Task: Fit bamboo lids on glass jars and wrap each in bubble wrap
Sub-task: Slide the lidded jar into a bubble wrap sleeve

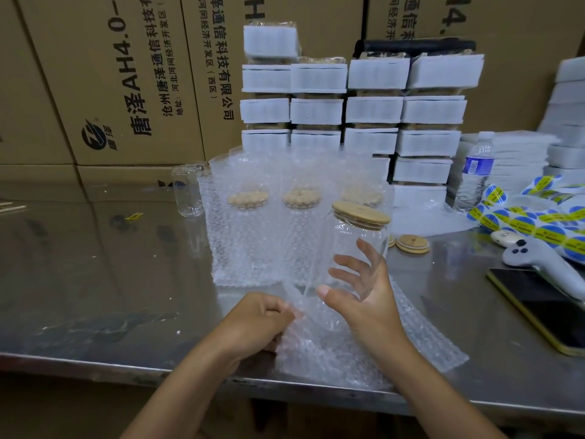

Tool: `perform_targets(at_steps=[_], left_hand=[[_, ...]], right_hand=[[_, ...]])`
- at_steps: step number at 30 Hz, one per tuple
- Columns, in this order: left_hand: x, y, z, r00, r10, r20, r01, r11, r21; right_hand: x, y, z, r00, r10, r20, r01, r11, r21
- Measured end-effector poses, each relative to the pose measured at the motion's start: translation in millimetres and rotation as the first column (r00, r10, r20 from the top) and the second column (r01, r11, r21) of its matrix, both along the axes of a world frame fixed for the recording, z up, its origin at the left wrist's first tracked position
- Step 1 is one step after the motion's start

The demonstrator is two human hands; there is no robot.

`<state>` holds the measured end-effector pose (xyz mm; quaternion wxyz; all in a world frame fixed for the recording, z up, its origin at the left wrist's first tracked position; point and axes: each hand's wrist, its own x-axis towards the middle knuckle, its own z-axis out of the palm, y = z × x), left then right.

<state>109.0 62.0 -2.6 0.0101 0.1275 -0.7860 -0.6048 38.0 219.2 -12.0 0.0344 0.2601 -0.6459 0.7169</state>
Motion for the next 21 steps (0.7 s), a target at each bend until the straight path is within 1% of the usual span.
perform_targets(at_steps=[2, 3, 6, 7, 10, 13, 14, 16, 18, 21], left_hand=[[3.9, 0.3, 4.7, 0.997, 0.062, -0.04, -0.061, 0.997, 0.045], [6.4, -1.6, 7.9, 0.99, 0.121, -0.072, -0.115, 0.99, 0.083], [19.4, -12.5, 26.5, 0.932, 0.325, -0.161, -0.271, 0.919, 0.285], [24.4, -15.5, 34.2, 0.91, 0.367, -0.192, -0.297, 0.901, 0.316], [36.3, -19.3, 56.9, 0.843, 0.446, -0.3, -0.361, 0.884, 0.299], [51.4, -16.3, 79.4, 0.728, 0.518, -0.449, -0.476, 0.853, 0.213], [56.3, -13.3, 86.0, 0.686, 0.518, -0.511, -0.519, 0.841, 0.155], [62.9, -4.4, 95.0, 0.629, 0.458, -0.628, -0.596, 0.803, -0.012], [61.2, 7.7, 97.5, 0.62, 0.378, -0.687, -0.645, 0.745, -0.173], [44.0, 23.0, 87.7, 0.667, 0.317, -0.674, -0.656, 0.678, -0.331]], right_hand=[[0.7, 2.5, 4.0, 1.0, -0.003, -0.012, 0.003, 1.0, -0.011], [1.4, 4.5, 7.2, 1.0, -0.004, -0.02, 0.004, 1.0, -0.023], [3.9, 10.2, 22.2, 0.998, -0.009, -0.059, 0.005, 0.997, -0.071], [4.6, 11.8, 28.1, 0.997, -0.008, -0.072, 0.001, 0.996, -0.088], [7.7, 13.7, 47.0, 0.997, 0.015, -0.079, -0.028, 0.987, -0.157], [12.3, 12.9, 65.6, 0.995, 0.1, -0.027, -0.104, 0.961, -0.256], [14.1, 12.8, 72.0, 0.992, 0.125, -0.012, -0.124, 0.951, -0.284], [18.5, 14.4, 85.6, 0.986, 0.165, 0.0, -0.156, 0.933, -0.324], [24.0, 17.9, 99.1, 0.98, 0.201, -0.001, -0.19, 0.923, -0.336], [32.0, 24.6, 114.0, 0.965, 0.262, 0.002, -0.244, 0.901, -0.359]])
